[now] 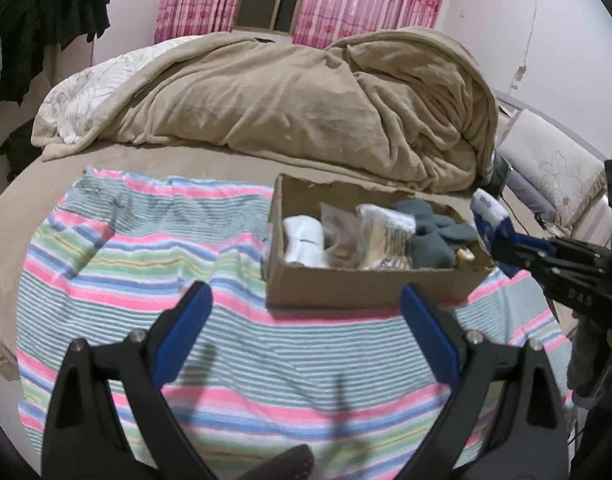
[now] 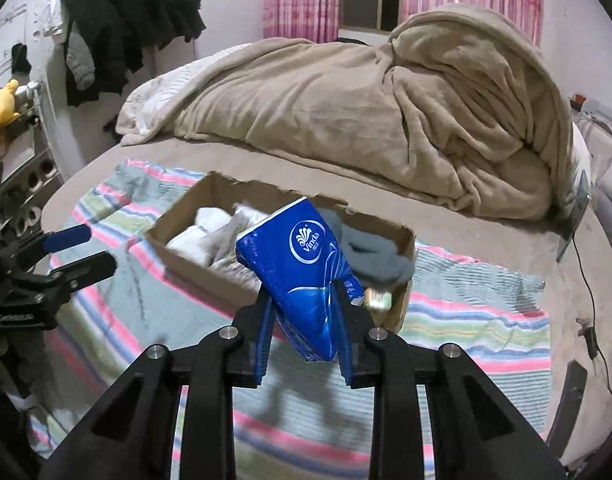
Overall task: Organize objects
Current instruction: 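Lower the tissue pack into the box and open the right gripper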
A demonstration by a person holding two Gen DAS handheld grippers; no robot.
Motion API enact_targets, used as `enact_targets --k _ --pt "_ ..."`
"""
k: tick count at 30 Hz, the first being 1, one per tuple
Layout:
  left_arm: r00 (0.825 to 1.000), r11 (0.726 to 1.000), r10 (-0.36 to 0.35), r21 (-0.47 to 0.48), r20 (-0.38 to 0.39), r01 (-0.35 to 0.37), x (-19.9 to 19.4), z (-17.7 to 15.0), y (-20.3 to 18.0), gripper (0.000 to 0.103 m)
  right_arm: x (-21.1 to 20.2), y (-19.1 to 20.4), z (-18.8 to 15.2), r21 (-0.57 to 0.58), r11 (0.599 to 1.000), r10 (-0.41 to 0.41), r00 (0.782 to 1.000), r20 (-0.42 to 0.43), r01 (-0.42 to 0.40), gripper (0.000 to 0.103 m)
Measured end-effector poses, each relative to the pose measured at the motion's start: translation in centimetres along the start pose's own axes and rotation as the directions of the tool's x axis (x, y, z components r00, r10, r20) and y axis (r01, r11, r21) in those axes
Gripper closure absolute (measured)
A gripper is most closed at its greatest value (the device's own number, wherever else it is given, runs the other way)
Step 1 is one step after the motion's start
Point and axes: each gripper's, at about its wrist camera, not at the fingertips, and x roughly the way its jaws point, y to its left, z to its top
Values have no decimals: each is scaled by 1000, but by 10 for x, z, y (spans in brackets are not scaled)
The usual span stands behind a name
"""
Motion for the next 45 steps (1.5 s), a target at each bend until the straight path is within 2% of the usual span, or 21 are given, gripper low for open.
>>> enact_targets --k 3,6,13,16,17,19,21,23,27,45 --pt "1000 1000 0 -14 -27 0 11 -2 4 7 15 -3 6 -13 999 -36 999 -11 36 74" --pt "1000 1000 -12 -21 -22 11 15 -1 5 7 33 -3 7 -29 998 -62 998 -33 61 74" --pt "998 999 -18 -29 -52 17 29 3 5 7 62 1 -5 -32 998 -57 995 -83 54 74" --pt "998 1000 -11 -22 -54 10 30 3 3 7 60 0 -8 -19 999 -44 996 -81 42 71" --pt "998 1000 -7 -21 -57 6 31 2 2 7 59 -1 -8 -17 999 -38 996 -82 37 67" --pt "998 1000 -1 -21 -59 0 31 2 2 7 53 -2 -10 -4 1000 -18 998 -65 18 59" --pt "998 1000 6 -20 -58 -8 30 2 2 7 45 -3 -9 8 1000 -2 999 -39 2 41" --pt "998 1000 18 -16 -52 -19 25 1 1 7 34 -2 -9 13 1000 18 1000 -9 -17 35" --pt "999 999 33 -11 -40 -34 14 -2 -1 7 17 1 -10 14 999 29 999 25 -29 35" --pt "1000 1000 16 25 22 -16 -63 -21 -42 7 -57 15 -37 85 996 33 999 38 -36 32"
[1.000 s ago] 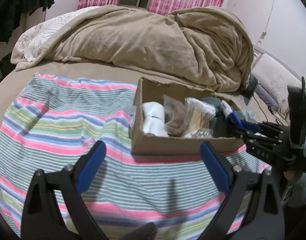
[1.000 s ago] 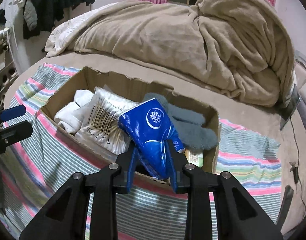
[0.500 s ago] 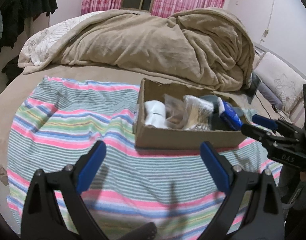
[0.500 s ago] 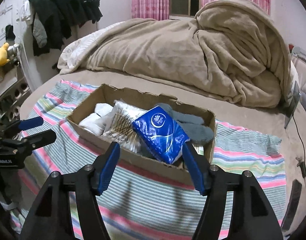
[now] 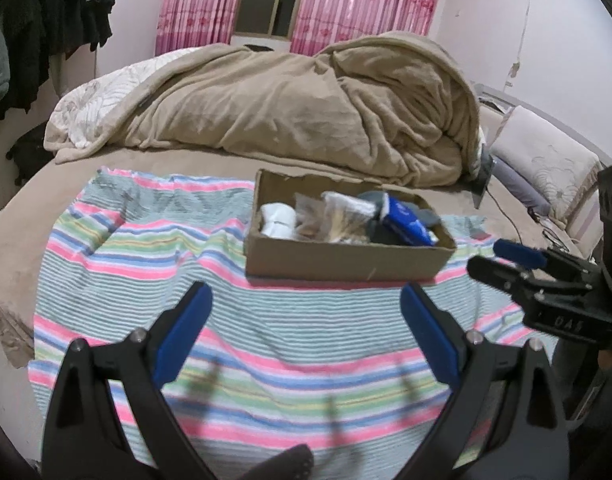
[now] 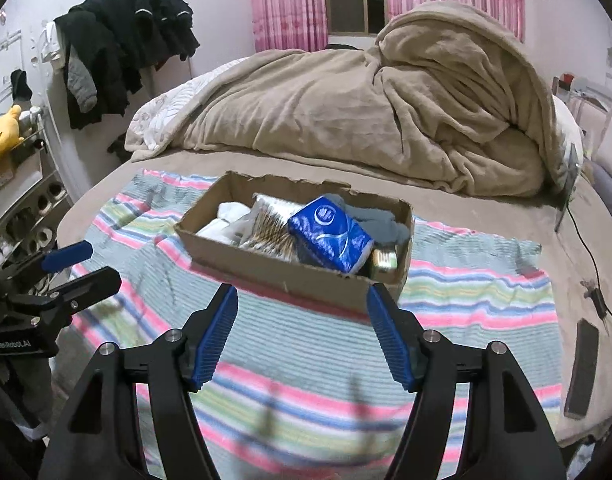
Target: Organize objects
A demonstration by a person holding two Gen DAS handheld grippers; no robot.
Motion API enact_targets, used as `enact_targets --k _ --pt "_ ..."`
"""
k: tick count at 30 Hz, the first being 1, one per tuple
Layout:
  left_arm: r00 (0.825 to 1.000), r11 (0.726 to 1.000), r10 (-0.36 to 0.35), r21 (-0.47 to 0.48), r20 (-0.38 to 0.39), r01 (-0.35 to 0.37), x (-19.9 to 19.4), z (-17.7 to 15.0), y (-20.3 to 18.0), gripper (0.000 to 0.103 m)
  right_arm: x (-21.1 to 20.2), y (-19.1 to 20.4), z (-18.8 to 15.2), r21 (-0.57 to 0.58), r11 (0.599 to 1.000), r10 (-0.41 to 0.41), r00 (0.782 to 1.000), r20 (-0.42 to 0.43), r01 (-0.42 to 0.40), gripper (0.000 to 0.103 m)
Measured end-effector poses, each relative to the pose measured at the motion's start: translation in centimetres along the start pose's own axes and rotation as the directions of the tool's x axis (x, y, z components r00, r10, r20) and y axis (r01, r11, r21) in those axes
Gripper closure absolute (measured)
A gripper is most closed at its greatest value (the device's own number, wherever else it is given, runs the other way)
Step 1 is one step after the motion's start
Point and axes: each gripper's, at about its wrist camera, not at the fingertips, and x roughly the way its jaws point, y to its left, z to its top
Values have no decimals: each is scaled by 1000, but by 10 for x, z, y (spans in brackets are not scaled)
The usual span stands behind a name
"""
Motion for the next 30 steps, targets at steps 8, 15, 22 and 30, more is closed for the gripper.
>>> enact_targets --k 8,15,22,30 --pt "1000 1000 3 27 4 -3 -30 -7 -13 7 -24 11 -14 20 1000 9 1000 2 -9 32" --pt "1000 998 -5 57 -7 6 -38 -20 -27 7 -40 17 -22 33 999 -3 1000 10 3 32" --pt "1000 998 -6 62 2 6 -42 -25 -30 7 -43 15 -25 48 999 -3 1000 14 3 31" --pt "1000 998 -4 63 6 4 -42 -25 -31 7 -40 10 -26 61 998 -2 1000 9 1 31"
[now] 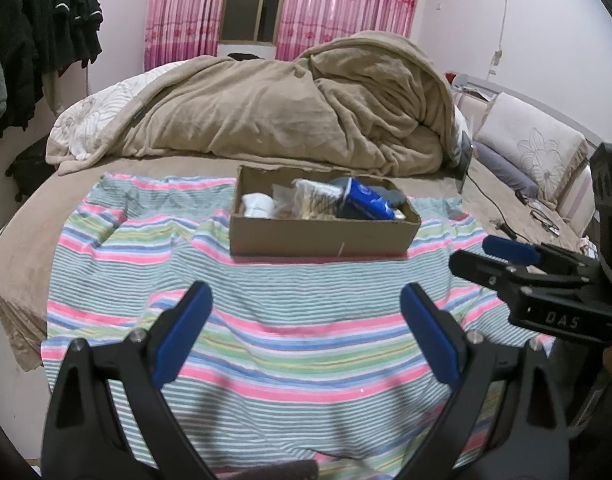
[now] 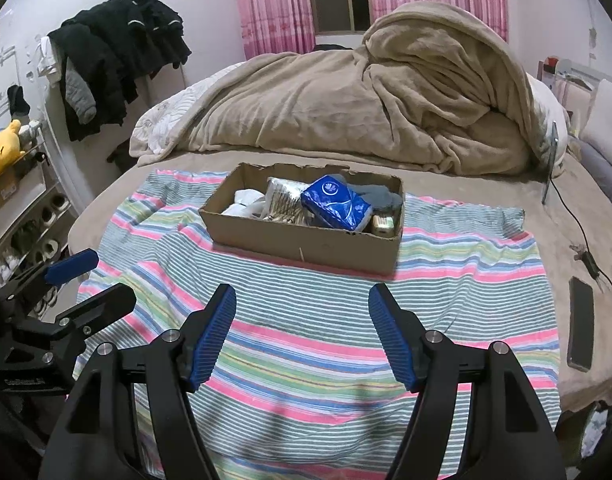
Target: Organize objects
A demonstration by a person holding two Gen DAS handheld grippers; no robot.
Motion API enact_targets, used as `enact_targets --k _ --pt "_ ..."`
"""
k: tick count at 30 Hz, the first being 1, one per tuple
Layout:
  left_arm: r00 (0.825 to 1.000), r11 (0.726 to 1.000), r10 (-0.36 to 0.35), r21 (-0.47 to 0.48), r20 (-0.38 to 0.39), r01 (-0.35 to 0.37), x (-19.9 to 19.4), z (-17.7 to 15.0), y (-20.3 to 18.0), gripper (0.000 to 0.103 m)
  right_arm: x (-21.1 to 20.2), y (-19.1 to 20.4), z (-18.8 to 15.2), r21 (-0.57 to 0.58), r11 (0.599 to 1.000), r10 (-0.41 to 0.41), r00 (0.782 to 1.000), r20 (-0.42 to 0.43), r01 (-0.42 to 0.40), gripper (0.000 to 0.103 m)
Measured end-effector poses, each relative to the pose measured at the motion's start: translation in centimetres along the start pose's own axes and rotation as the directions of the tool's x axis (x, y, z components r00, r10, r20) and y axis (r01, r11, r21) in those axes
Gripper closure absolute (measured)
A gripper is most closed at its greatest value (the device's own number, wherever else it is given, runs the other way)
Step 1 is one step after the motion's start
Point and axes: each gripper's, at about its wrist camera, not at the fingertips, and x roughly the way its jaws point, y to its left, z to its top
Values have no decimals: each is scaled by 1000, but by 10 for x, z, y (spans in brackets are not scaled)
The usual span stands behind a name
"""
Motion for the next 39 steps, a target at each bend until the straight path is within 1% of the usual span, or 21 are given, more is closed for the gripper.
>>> enact_targets --k 39 --pt "1000 1000 -2 -8 2 2 1 2 1 7 6 -4 -2 9 1000 -1 1000 -13 1 31"
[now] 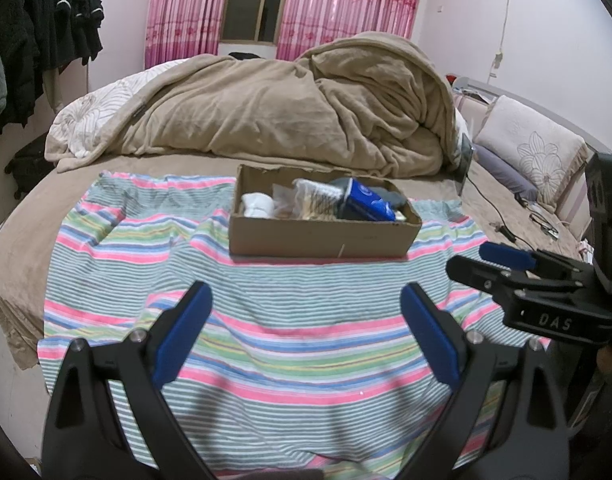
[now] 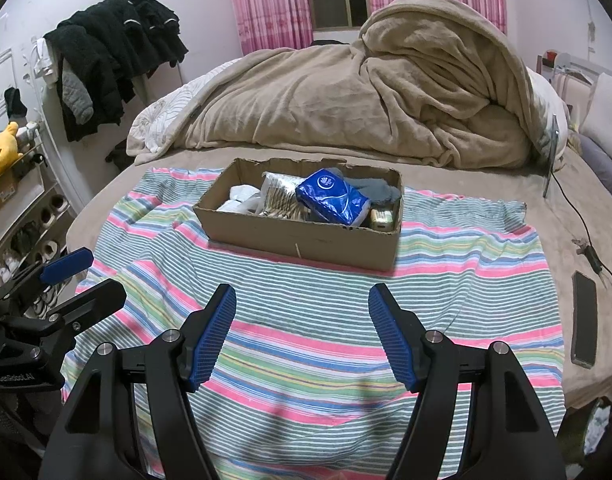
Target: Organize objects
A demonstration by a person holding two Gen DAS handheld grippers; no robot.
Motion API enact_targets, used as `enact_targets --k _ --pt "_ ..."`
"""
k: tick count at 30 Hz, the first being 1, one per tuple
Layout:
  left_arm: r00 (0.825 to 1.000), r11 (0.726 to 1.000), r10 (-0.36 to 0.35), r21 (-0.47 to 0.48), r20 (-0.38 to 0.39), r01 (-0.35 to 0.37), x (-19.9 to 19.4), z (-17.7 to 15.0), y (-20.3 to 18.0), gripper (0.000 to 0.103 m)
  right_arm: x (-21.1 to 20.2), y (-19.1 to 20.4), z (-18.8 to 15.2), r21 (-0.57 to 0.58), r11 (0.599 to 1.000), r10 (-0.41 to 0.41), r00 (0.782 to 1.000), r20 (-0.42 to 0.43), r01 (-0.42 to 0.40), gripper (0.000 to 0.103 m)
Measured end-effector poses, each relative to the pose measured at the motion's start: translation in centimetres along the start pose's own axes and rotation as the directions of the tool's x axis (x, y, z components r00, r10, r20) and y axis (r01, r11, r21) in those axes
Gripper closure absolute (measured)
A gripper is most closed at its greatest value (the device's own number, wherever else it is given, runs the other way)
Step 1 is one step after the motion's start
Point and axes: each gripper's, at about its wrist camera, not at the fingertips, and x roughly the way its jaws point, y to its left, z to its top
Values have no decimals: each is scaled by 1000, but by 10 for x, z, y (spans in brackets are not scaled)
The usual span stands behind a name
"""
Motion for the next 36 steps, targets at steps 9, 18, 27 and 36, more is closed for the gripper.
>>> enact_targets --k 9,18,27,36 --pt "1000 1000 -1 -1 -2 1 1 0 0 7 1 -1 -1 1 1000 0 1000 0 0 31" --pt "1000 1000 -4 -2 -5 4 3 -2 -2 7 1 -1 0 1 1000 1 1000 1 -1 31" --pt "1000 1000 -9 -1 -12 9 4 -4 -3 7 3 -3 -3 1 1000 1 1000 -1 -1 31" --pt "1000 1000 -9 -3 -14 9 5 -4 -3 7 5 -5 -5 11 1000 -6 1000 -4 6 31"
